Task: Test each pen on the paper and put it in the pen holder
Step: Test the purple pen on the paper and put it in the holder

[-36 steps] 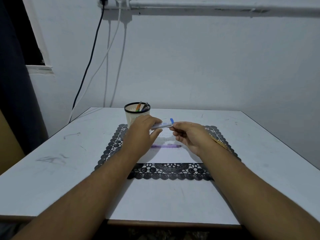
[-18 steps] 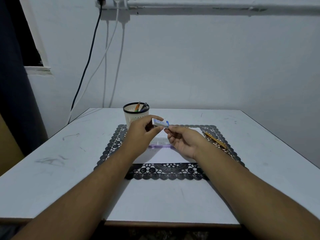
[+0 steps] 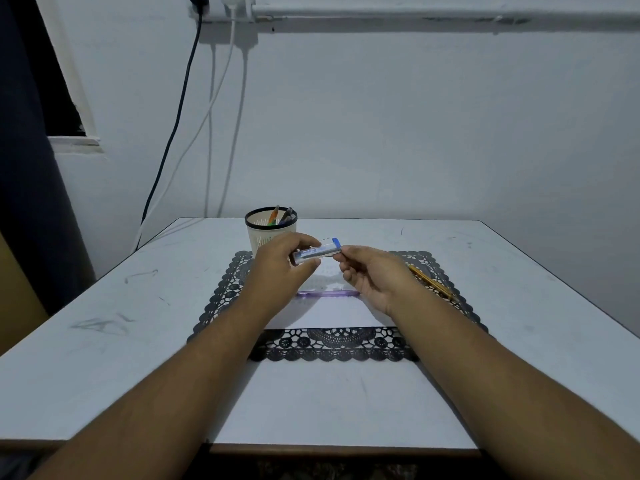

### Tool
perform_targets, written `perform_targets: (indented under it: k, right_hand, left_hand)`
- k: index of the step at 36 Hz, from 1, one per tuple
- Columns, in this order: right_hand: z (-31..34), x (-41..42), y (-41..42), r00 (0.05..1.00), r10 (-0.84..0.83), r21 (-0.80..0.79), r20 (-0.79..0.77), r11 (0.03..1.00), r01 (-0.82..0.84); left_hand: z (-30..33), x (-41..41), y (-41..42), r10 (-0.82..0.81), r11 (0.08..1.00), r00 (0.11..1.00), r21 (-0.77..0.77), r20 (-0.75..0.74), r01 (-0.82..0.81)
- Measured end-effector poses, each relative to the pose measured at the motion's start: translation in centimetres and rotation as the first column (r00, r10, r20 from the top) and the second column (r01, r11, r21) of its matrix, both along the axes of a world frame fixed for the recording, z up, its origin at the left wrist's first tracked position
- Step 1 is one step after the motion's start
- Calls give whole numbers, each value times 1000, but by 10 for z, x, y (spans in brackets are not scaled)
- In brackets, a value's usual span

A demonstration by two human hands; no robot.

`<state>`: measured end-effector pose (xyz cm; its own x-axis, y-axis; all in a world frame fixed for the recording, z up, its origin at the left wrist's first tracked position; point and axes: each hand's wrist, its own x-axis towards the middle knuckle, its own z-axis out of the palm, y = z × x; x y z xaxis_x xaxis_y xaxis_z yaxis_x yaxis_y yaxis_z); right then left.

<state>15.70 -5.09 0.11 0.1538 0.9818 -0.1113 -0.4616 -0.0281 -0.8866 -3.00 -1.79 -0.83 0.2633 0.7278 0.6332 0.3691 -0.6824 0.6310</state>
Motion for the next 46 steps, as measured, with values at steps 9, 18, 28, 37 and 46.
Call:
perform_targets:
  k: [9, 18, 28, 37, 46]
  right_hand:
    - [3, -4, -5, 899, -163, 257, 406, 964, 59]
    - [0, -5, -6, 828, -215, 290, 518, 955, 67]
    - [-1, -6, -4, 793, -272, 360, 545, 930, 72]
    - [-1, -6, -4, 810, -248, 378, 531, 925, 35]
    - [0, -6, -5, 854, -250, 382, 456, 922, 66]
  left_hand:
    - [-3, 2, 1, 123, 986, 964, 137, -236, -92]
    - [-5, 5, 0, 164, 982, 947, 137, -278, -130]
    - [-4, 6, -2, 158, 983, 954, 132, -256, -128]
    - [-4, 6, -4, 153, 985, 955, 122, -253, -125]
    - [-5, 6, -3, 129, 987, 953, 130, -274, -96]
